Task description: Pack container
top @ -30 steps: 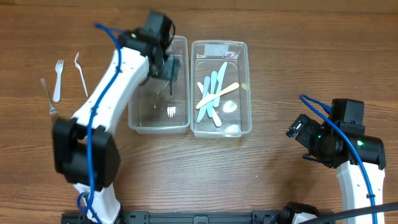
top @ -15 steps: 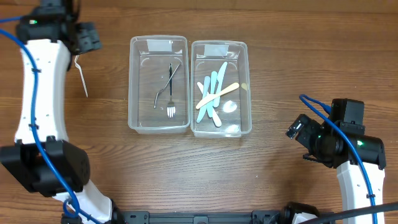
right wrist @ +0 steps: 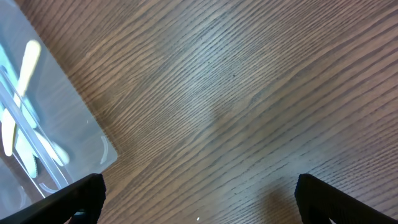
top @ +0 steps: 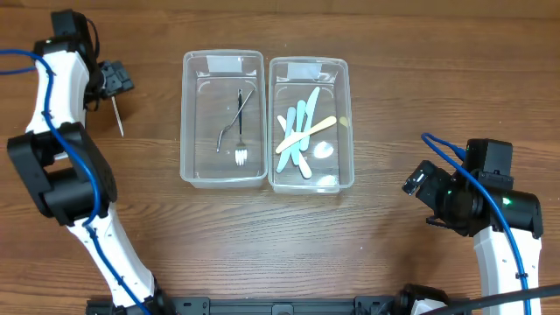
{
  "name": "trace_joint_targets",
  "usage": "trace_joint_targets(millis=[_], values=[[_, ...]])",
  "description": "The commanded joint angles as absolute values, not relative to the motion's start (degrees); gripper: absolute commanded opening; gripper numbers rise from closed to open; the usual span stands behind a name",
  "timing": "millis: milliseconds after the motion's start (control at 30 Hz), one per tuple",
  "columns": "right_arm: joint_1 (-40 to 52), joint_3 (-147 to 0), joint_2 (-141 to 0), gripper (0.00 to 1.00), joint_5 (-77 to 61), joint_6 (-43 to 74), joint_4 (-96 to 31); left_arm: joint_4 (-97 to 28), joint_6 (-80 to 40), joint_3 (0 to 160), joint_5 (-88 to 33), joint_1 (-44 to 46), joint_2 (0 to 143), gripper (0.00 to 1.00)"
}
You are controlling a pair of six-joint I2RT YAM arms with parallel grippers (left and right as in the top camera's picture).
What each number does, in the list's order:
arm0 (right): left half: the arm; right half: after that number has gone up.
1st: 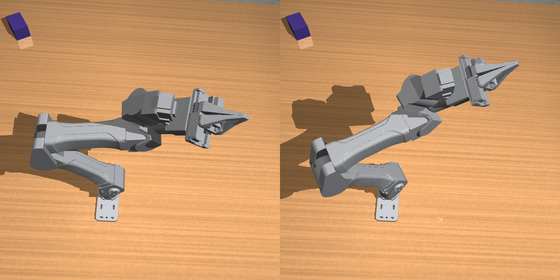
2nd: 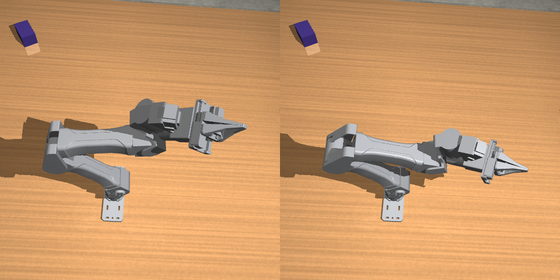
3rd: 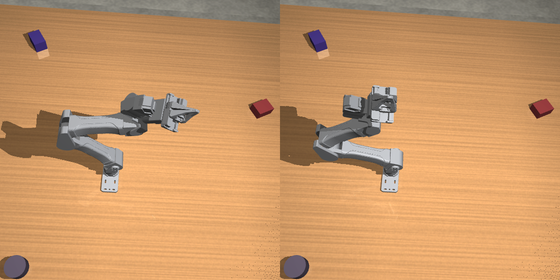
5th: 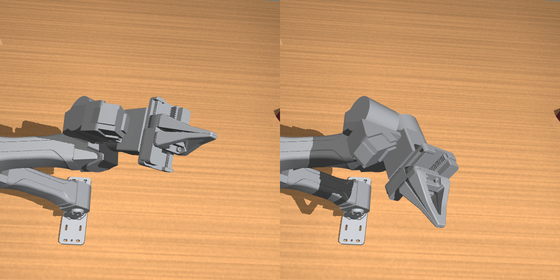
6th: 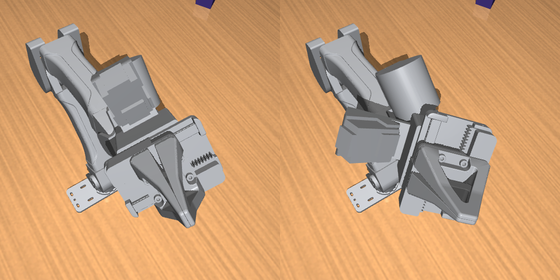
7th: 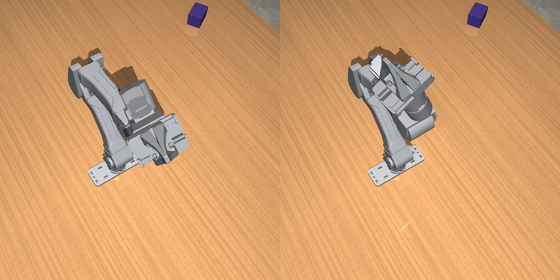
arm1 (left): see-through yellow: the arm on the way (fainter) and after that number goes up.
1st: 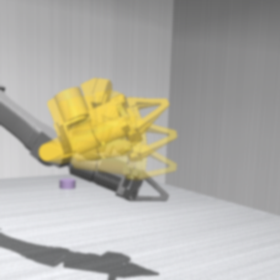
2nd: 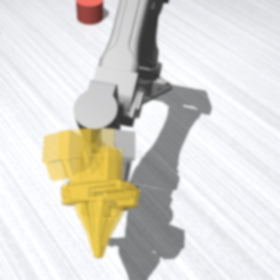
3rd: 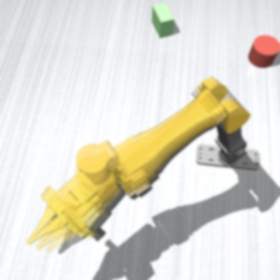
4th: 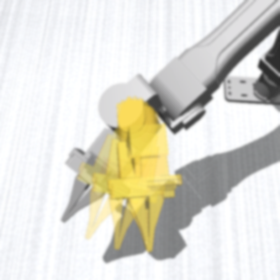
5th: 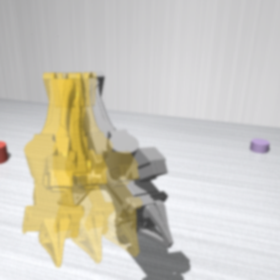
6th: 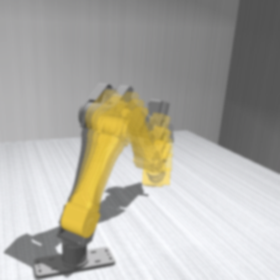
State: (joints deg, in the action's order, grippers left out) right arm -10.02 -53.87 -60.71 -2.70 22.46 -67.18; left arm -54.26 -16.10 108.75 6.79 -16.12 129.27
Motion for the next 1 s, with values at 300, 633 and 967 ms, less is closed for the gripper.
trace_joint_targets(millis=[300, 633, 967], values=[[-9.87, -53.95, -60.51, 1.0, -2.24, 22.26, -67.05, -44.38, -13.28, 108.51, 4.84, -15.94, 134.96, 1.0], [-9.87, -53.95, -60.51, 1.0, -2.24, 22.26, -66.94, -41.08, -13.32, 108.51, 4.43, -15.59, 136.51, 1.0], [-9.87, -53.95, -60.51, 1.0, -2.24, 22.26, -67.11, -41.67, -13.52, 108.51, 2.94, -15.46, 140.25, 0.89]])
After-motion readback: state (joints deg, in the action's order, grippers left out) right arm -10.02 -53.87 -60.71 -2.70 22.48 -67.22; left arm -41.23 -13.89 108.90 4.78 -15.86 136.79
